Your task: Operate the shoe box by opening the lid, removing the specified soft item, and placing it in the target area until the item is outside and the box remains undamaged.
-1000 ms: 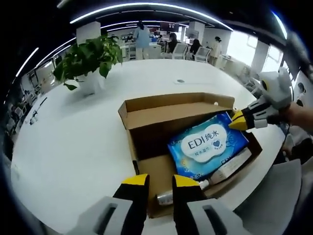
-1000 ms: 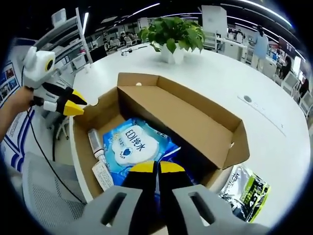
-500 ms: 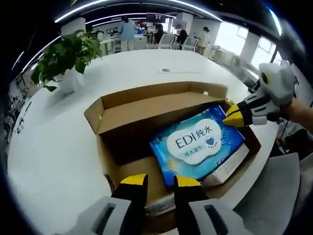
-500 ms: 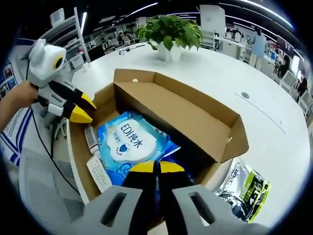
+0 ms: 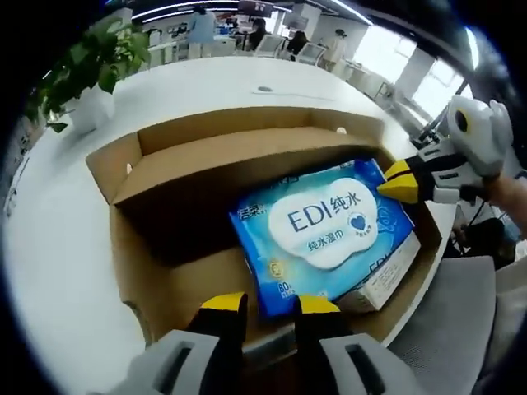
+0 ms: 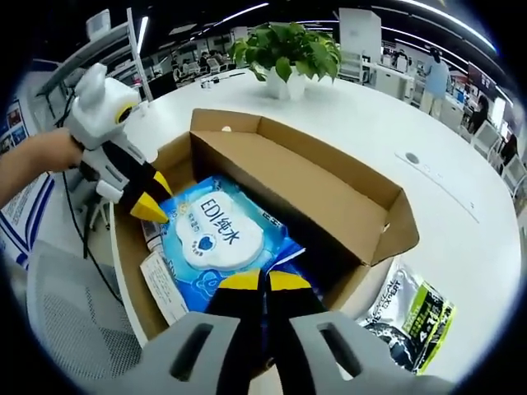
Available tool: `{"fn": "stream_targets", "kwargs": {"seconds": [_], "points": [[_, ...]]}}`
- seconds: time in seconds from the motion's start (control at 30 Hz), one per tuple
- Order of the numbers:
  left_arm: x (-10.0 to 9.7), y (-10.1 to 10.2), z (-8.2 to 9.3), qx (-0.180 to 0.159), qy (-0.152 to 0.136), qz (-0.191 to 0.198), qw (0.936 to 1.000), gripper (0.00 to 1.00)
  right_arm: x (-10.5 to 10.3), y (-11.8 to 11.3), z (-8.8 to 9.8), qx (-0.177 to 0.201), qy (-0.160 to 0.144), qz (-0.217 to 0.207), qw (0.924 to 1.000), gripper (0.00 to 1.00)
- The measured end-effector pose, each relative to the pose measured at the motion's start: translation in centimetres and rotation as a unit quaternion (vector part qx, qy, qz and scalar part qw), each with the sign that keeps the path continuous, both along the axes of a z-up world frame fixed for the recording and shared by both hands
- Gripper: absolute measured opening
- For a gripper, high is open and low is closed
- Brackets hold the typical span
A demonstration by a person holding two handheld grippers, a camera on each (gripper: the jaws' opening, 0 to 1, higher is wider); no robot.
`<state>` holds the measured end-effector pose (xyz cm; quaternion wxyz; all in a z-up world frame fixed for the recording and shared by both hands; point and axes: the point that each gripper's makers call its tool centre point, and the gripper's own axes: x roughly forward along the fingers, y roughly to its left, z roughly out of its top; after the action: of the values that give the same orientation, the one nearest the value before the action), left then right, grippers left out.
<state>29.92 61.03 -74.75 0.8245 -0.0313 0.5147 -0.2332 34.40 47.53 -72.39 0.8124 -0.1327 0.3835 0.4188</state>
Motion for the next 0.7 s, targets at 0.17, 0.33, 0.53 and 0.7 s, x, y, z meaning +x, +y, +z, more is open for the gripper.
{"fn": "stream_targets", "kwargs": {"seconds": [0.17,0.33,0.53,0.7], "points": [[0.1,-0.1,-0.3,-0.026,0.019,0.035,0.9989,0.17,-0.1,0.0,0.0,0.005,0.001,-0.003,1.0000,0.00],[0.0,0.0,-0.3,-0.029,0.021,0.040,0.9986,0.11,-0.3,-0.1,0.0,0.006,-0.001,-0.005,1.0000,0.00],[-0.3,-0.2,0.0,-0.035,0.019,0.049,0.9980,0.04,-0.5,-0.2,-0.1,0.010,-0.004,-0.007,0.9999,0.00],[-0.5,-0.5,0.6,-0.019,0.006,0.043,0.9989,0.02,-0.6,-0.2,0.2,0.009,-0.011,-0.006,0.9999,0.00]]}}
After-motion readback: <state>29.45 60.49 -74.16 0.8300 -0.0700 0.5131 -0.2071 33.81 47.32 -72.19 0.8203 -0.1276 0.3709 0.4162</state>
